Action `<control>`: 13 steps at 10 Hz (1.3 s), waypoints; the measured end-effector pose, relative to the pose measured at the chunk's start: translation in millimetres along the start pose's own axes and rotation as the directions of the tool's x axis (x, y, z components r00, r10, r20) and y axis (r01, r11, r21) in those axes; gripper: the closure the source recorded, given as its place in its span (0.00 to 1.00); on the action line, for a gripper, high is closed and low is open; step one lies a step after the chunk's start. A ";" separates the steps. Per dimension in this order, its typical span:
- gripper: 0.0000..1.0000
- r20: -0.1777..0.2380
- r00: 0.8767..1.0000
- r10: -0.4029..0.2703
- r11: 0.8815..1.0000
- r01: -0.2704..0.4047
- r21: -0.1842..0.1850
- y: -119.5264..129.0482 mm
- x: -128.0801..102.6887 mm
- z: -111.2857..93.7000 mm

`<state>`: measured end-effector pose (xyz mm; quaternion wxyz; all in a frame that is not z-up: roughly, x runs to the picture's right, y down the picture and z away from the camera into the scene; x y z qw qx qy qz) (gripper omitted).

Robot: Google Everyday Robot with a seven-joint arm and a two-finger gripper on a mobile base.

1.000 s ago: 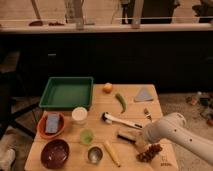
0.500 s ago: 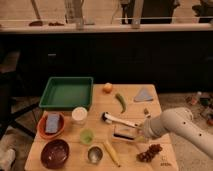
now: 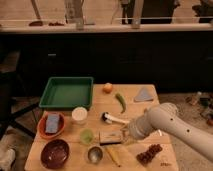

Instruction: Place eraser in metal cup

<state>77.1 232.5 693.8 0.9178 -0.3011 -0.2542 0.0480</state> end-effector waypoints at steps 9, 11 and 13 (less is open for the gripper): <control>1.00 0.020 0.986 -0.167 0.986 0.168 -0.024 22.5 -46.5 -12.0; 1.00 -0.004 0.981 -0.195 0.979 0.195 -0.052 24.1 -49.5 -2.8; 1.00 -0.024 0.974 -0.227 0.970 0.225 -0.088 24.8 -61.3 11.7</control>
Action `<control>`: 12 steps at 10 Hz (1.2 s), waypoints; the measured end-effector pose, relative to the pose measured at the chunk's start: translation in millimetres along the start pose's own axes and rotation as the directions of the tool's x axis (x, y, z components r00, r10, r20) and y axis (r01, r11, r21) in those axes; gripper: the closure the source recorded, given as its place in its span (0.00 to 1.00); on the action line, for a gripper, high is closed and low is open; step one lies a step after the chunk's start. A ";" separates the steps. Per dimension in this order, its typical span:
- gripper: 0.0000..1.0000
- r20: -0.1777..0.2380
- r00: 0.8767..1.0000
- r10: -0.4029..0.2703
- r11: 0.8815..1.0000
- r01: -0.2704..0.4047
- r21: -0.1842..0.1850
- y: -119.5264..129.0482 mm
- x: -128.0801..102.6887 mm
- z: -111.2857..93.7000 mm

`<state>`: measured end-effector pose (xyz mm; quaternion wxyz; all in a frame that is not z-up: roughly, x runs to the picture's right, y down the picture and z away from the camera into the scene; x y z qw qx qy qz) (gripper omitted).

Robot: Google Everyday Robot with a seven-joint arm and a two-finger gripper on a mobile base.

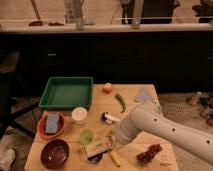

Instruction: Place eraser in metal cup

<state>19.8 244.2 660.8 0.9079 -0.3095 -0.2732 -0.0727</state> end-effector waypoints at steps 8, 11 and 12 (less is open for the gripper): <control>1.00 0.003 0.999 -0.041 0.997 0.041 -0.067 8.9 -9.5 20.3; 1.00 0.015 0.999 -0.046 0.995 0.047 -0.083 12.9 -12.4 29.0; 1.00 0.019 0.999 -0.047 0.995 0.049 -0.091 13.0 -13.0 33.2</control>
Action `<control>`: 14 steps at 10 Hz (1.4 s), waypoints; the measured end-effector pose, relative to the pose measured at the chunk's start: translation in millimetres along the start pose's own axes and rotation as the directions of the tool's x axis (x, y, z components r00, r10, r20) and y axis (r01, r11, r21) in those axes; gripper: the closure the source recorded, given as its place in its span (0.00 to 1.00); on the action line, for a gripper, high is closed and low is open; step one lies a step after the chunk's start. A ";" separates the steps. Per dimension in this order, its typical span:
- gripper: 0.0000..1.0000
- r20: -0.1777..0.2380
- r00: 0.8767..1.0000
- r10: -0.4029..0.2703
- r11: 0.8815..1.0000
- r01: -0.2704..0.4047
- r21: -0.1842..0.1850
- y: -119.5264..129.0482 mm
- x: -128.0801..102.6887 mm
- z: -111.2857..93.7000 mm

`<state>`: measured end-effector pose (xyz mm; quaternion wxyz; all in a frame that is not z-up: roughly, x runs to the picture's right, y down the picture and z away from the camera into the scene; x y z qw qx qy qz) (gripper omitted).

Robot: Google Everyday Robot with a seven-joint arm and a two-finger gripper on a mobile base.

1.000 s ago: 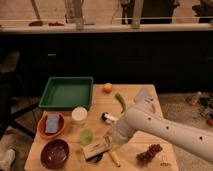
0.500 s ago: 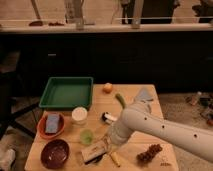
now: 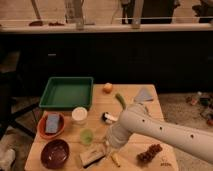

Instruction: Place eraser in metal cup

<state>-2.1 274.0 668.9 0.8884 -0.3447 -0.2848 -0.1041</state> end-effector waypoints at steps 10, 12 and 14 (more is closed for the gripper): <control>0.96 0.027 1.000 0.011 1.000 -0.010 -0.027 -5.1 7.8 12.6; 0.80 0.027 1.000 0.010 1.000 -0.010 -0.027 -5.2 7.7 12.7; 0.60 0.027 1.000 0.010 1.000 -0.010 -0.027 -5.2 7.6 12.8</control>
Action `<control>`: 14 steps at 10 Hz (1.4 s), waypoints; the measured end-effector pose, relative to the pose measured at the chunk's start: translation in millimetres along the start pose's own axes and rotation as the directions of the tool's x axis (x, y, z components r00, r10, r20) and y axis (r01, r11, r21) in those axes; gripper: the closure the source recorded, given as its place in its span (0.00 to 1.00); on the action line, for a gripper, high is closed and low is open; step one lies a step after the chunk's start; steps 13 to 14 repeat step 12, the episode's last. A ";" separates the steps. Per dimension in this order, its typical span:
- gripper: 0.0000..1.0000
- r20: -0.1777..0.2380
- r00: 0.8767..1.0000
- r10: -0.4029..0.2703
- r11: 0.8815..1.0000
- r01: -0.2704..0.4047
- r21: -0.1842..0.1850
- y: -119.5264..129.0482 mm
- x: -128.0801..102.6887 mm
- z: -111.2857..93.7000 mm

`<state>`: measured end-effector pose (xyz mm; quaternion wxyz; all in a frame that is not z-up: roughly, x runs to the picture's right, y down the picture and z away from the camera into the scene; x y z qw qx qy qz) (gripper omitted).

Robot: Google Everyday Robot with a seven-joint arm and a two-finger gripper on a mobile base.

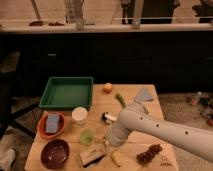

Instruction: Place eraser in metal cup

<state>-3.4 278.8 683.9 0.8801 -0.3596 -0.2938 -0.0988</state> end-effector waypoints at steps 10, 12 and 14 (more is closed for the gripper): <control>0.20 0.002 1.000 0.002 1.000 -0.002 0.000 0.4 0.3 0.4; 0.20 0.002 1.000 0.002 1.000 -0.002 0.000 0.4 0.3 0.4; 0.20 0.002 1.000 0.002 1.000 -0.002 0.000 0.4 0.3 0.4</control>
